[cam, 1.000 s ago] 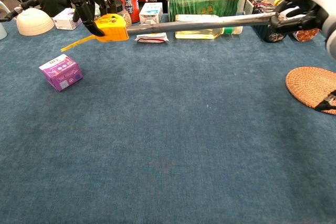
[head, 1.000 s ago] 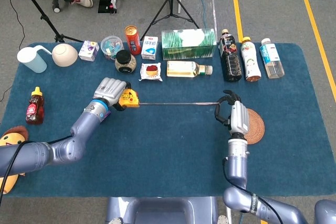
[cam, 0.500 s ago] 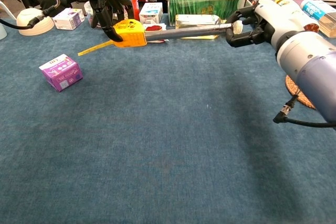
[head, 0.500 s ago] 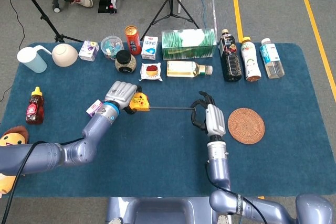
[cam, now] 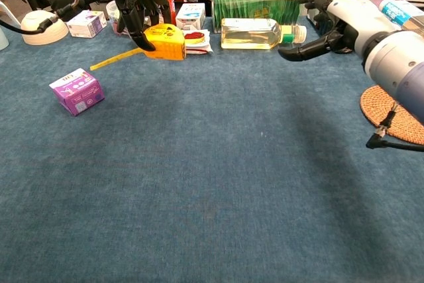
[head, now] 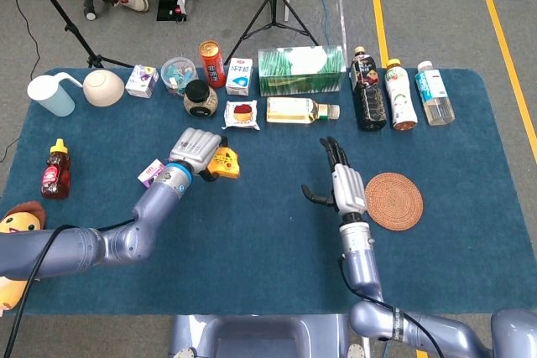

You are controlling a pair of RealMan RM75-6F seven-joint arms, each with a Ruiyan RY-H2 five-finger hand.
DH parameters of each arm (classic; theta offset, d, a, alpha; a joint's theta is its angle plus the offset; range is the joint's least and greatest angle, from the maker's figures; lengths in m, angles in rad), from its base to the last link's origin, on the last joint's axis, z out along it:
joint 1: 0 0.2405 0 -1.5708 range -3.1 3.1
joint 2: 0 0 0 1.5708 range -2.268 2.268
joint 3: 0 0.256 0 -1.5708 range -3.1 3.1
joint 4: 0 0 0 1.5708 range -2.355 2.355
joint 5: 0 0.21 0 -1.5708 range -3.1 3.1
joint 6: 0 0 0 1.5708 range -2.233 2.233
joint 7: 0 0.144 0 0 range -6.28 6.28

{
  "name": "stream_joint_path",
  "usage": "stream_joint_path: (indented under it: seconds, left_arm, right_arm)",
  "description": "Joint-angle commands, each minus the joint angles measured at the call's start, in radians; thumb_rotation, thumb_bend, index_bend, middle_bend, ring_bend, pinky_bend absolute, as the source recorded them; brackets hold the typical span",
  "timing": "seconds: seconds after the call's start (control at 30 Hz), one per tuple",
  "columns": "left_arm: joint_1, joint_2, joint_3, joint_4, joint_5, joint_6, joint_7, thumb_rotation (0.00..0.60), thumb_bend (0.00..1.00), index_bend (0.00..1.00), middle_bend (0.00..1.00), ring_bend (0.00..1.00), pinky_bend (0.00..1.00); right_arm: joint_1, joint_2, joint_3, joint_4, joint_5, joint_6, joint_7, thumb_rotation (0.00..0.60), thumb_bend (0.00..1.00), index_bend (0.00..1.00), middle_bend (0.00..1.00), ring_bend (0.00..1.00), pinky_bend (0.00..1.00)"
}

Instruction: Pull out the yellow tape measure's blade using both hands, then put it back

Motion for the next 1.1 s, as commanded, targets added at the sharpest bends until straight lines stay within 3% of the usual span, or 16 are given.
stream_joint_path:
  seconds: [0.03, 0.43, 0.63, 1.1]
  left_arm:
    - [0.011, 0.02, 0.004, -0.015, 0.019, 0.004, -0.007, 0.6, 0.35, 0.56, 0.43, 0.37, 0.49]
    - [0.14, 0.165, 0.063, -0.098, 0.18, 0.03, -0.085, 0.6, 0.35, 0.56, 0.43, 0.37, 0.49]
    - [0.258, 0.22, 0.102, -0.111, 0.322, 0.059, -0.166, 0.6, 0.35, 0.56, 0.43, 0.37, 0.49]
    - [0.446, 0.214, 0.137, -0.011, 0.51, 0.051, -0.316, 0.6, 0.35, 0.56, 0.43, 0.37, 0.49]
  right_arm:
    - [-0.008, 0.016, 0.002, -0.004, -0.001, 0.001, 0.004, 0.54, 0.3, 0.0, 0.0, 0.01, 0.22]
    - [-0.024, 0.092, -0.002, 0.022, 0.009, -0.022, 0.006, 0.542, 0.3, 0.0, 0.0, 0.01, 0.22]
    - [-0.023, 0.116, -0.027, 0.072, -0.009, -0.033, -0.013, 0.54, 0.3, 0.0, 0.01, 0.01, 0.22]
    - [-0.04, 0.158, -0.097, 0.15, -0.062, -0.034, -0.059, 0.544, 0.3, 0.0, 0.03, 0.01, 0.22]
